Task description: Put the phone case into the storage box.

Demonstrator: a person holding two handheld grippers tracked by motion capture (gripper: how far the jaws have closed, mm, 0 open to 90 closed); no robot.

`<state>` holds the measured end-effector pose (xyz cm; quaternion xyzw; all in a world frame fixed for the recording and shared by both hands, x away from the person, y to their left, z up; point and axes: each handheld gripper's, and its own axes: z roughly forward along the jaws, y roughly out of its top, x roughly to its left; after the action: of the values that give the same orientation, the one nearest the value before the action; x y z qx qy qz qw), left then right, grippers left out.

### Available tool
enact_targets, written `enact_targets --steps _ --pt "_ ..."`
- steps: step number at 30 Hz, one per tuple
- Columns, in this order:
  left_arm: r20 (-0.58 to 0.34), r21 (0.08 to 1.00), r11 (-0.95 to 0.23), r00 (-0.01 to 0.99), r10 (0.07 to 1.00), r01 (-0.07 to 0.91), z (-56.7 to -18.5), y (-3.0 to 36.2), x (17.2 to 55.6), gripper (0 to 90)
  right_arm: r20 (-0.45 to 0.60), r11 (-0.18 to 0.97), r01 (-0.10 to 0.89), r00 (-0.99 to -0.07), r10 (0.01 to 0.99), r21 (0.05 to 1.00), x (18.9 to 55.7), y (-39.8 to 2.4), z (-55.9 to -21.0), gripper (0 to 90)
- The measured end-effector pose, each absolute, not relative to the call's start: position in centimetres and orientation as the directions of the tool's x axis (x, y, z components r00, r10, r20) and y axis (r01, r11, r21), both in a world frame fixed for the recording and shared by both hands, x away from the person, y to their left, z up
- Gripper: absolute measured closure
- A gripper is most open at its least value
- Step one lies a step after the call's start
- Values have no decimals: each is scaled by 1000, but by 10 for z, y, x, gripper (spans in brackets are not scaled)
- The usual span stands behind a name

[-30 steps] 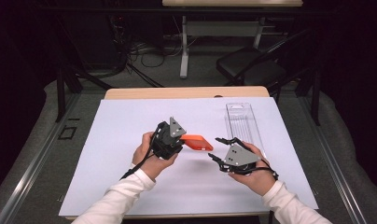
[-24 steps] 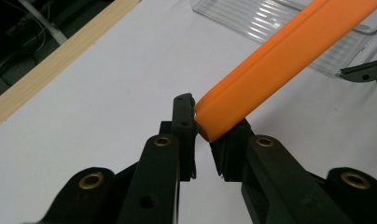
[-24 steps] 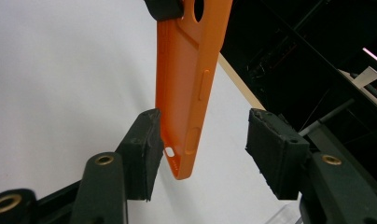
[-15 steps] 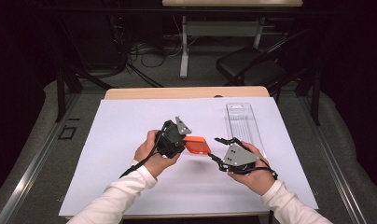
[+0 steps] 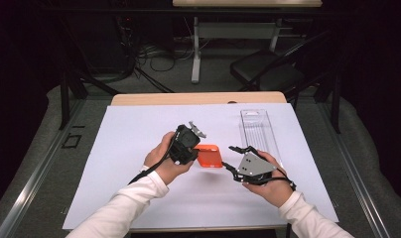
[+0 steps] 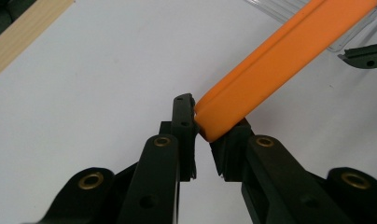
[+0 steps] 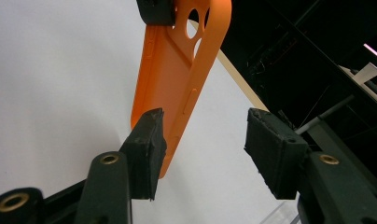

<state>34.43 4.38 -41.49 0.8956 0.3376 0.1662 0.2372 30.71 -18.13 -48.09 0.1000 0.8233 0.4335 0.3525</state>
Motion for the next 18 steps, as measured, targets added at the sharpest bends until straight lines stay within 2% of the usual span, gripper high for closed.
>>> enact_targets --steps 8,12,18 --pt "26 532 -612 711 702 585 -415 52 350 798 -495 605 -141 -730 471 783 307 -183 -480 470" --pt "-58 522 -576 700 712 629 -415 59 356 798 -495 597 -145 -725 479 789 306 -184 -479 464" --pt "-122 507 -551 689 715 663 -417 63 361 798 -486 592 -140 -731 478 793 306 -184 -479 465"
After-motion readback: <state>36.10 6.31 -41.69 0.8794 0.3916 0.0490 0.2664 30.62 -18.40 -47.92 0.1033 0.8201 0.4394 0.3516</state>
